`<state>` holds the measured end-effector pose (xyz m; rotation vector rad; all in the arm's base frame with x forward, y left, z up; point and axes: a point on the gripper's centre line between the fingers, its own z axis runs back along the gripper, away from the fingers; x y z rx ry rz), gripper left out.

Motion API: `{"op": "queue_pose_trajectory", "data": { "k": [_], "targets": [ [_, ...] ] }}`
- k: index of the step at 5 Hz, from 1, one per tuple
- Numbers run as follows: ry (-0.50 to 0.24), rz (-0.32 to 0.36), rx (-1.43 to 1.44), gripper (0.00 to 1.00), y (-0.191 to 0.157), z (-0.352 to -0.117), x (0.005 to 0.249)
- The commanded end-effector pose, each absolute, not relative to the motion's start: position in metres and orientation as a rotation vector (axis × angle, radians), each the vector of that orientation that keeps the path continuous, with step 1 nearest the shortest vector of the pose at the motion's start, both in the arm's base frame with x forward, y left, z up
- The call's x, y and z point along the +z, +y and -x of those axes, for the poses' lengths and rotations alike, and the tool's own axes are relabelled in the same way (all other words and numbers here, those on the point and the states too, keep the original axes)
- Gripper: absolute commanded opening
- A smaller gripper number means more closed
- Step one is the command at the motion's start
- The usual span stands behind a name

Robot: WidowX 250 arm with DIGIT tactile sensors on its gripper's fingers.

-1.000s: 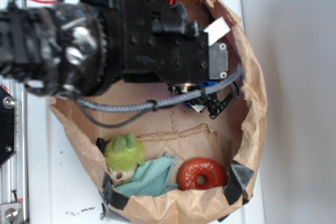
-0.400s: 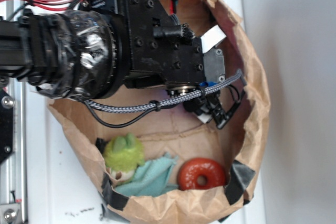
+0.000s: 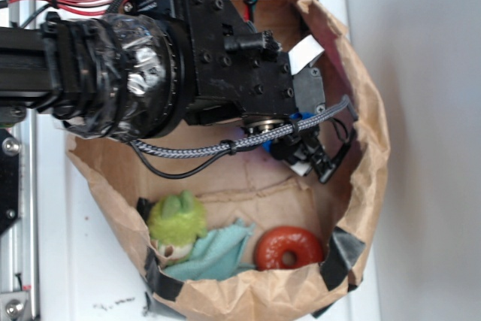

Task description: Grab the blue sponge.

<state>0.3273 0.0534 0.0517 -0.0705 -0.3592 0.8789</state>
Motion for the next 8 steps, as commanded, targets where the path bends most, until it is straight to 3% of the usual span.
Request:
{"op": "queue_pose_trajectory", "data": {
  "k": [1,2,3,5,6,7,8],
  "targets": [
    [-0.423,0.005,0.887,1.0,0.059,-0.343,0.046],
    [-0.426,-0.054,0.892,1.0,0.058,-0.349,0.033],
    [-0.394,-0.102,0.885,0.0,0.059,-0.354,0.029],
    [-0.397,0.052,0.796,0.0,0.063,-0.326,0.089],
    [-0.357,0.181,0.701,0.0,0.067,-0.305,0.121],
    [-0.203,0.103,0.59,0.0,0.065,-0.298,0.14],
    [-0.179,0.096,0.445,0.0,0.068,-0.283,0.16]
  ]
}}
